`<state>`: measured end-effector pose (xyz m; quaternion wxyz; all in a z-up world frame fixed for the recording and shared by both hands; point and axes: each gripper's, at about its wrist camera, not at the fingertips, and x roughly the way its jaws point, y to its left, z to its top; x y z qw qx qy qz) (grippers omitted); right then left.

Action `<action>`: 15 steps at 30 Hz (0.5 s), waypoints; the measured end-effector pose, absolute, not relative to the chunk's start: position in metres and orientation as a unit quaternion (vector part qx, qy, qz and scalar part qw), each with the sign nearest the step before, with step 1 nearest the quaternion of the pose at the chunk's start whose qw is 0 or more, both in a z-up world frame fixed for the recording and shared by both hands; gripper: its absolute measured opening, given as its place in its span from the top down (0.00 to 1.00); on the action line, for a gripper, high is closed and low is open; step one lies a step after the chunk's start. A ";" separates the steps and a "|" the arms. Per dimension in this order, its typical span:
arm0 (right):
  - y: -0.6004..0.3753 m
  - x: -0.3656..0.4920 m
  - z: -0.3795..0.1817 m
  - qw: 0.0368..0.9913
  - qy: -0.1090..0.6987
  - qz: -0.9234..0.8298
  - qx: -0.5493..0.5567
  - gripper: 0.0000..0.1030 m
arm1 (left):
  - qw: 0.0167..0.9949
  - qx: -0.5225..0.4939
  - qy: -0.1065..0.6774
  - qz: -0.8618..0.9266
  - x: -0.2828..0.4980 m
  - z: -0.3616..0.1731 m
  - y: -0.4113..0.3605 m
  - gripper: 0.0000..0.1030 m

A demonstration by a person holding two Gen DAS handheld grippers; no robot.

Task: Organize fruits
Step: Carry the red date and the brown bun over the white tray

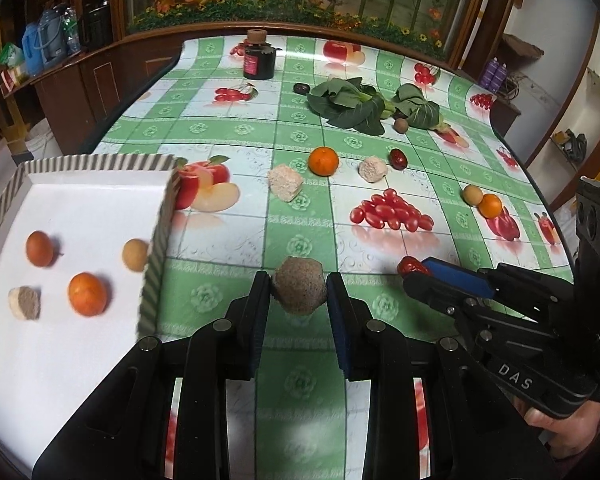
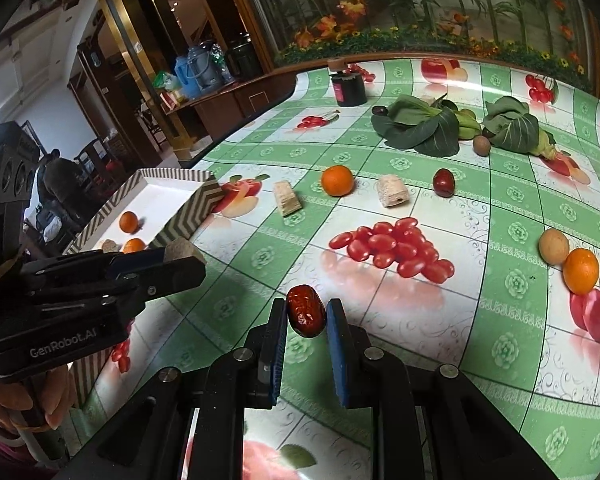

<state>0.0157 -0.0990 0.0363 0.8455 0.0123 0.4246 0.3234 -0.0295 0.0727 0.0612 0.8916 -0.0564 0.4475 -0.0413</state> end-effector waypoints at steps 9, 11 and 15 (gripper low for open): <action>-0.081 0.000 0.049 0.845 0.410 0.343 0.013 0.81 | 0.901 -0.057 0.430 -0.008 -0.059 0.071 0.102 0.73; -0.073 -0.003 0.052 0.842 0.409 0.352 0.012 0.81 | 0.903 -0.055 0.426 0.001 -0.065 0.073 0.110 0.73; -0.054 -0.011 0.057 0.838 0.402 0.368 0.001 0.81 | 0.905 -0.052 0.421 0.021 -0.075 0.075 0.126 0.73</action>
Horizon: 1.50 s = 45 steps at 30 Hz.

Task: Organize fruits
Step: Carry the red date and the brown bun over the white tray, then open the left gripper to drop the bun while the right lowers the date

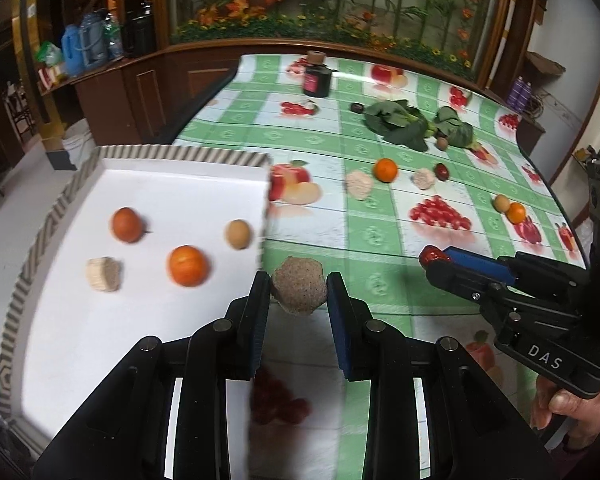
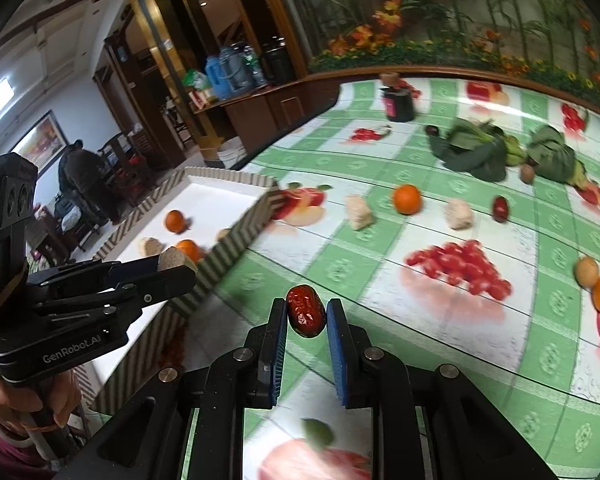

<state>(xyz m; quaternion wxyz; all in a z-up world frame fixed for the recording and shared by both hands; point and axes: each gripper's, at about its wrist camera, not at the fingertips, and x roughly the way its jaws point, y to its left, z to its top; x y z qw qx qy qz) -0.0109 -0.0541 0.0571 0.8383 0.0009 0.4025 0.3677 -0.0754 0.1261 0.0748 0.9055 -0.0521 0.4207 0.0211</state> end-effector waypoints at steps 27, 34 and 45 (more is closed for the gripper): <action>0.102 -0.034 0.056 0.770 0.411 0.479 -0.088 0.81 | 0.886 -0.087 0.433 0.141 -0.126 0.050 0.250 0.73; 0.137 -0.031 0.037 0.753 0.422 0.487 -0.136 0.81 | 0.878 -0.094 0.445 0.149 -0.121 0.038 0.261 0.72; 0.149 -0.032 0.022 0.750 0.429 0.478 -0.157 0.80 | 0.865 -0.101 0.464 0.162 -0.117 0.030 0.267 0.60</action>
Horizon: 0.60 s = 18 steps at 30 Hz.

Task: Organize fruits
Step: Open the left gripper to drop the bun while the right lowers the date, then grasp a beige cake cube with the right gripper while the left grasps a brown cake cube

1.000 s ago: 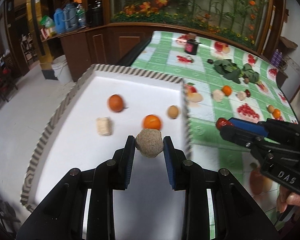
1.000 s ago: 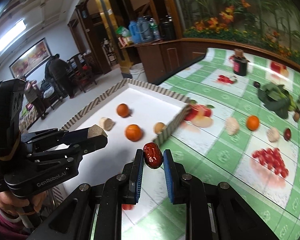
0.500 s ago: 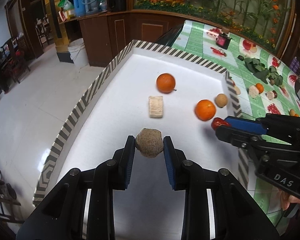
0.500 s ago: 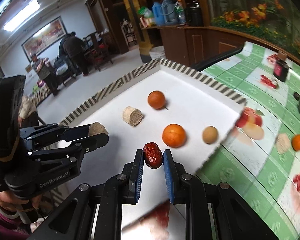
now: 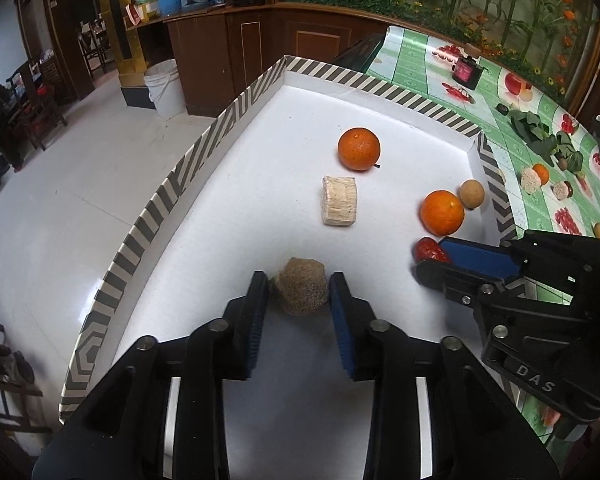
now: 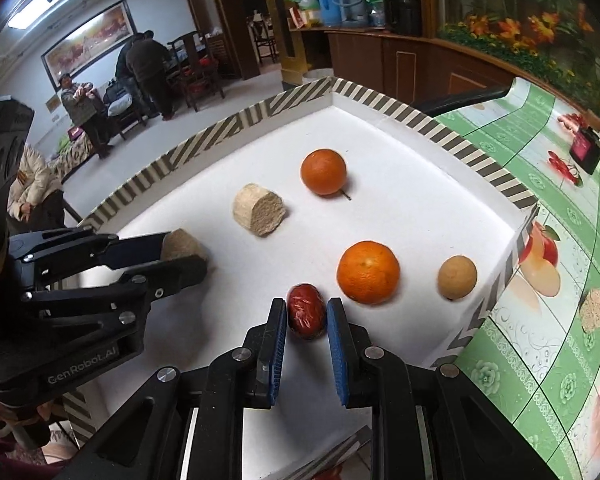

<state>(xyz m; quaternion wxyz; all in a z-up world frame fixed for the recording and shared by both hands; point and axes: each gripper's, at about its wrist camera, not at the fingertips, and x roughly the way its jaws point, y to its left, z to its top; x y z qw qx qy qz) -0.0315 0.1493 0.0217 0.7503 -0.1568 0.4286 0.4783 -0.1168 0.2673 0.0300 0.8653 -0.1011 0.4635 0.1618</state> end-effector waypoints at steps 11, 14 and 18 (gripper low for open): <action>0.104 -0.032 0.045 0.770 0.418 0.473 -0.093 0.73 | 0.877 -0.111 0.438 0.165 -0.119 0.047 0.259 0.46; 0.085 -0.030 0.050 0.778 0.417 0.465 -0.071 0.72 | 0.883 -0.111 0.430 0.153 -0.114 0.054 0.247 0.46; 0.061 -0.026 0.052 0.791 0.417 0.445 -0.056 0.72 | 0.890 -0.114 0.423 0.127 -0.107 0.061 0.226 0.46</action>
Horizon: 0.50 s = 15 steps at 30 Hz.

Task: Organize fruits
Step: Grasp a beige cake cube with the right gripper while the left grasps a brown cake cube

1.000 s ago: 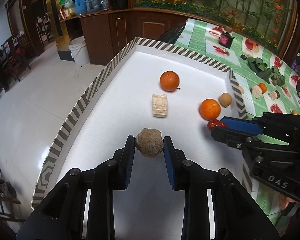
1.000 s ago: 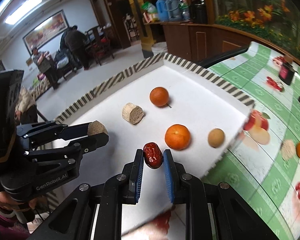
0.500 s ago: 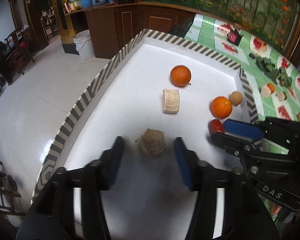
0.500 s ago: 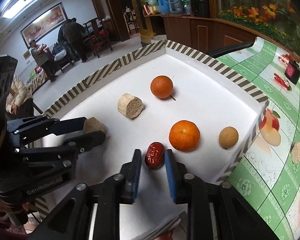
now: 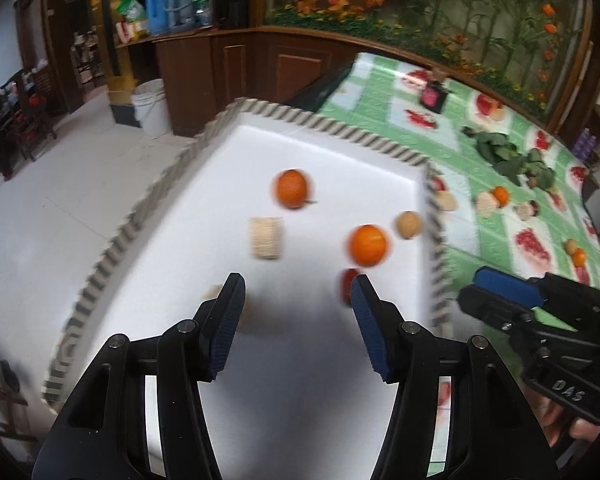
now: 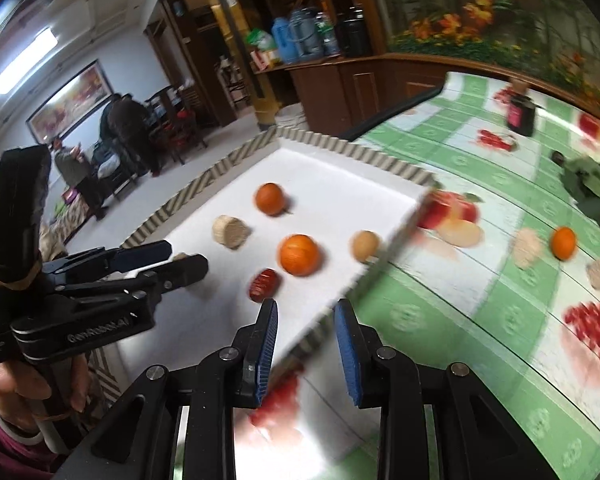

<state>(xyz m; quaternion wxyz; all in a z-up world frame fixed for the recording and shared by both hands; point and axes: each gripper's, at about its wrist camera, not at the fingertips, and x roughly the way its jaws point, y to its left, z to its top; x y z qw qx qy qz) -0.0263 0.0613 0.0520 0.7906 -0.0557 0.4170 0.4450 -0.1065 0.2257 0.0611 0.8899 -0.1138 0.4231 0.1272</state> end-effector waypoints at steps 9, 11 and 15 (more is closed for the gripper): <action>-0.001 -0.011 0.042 0.816 0.433 0.380 -0.042 0.72 | 0.895 -0.091 0.432 0.060 -0.077 0.063 0.162 0.46; -0.018 -0.005 0.040 0.822 0.437 0.364 -0.036 0.72 | 0.896 -0.085 0.434 0.050 -0.072 0.063 0.150 0.46; -0.050 0.005 0.038 0.831 0.443 0.336 -0.019 0.72 | 0.892 -0.061 0.447 0.037 -0.058 0.060 0.127 0.46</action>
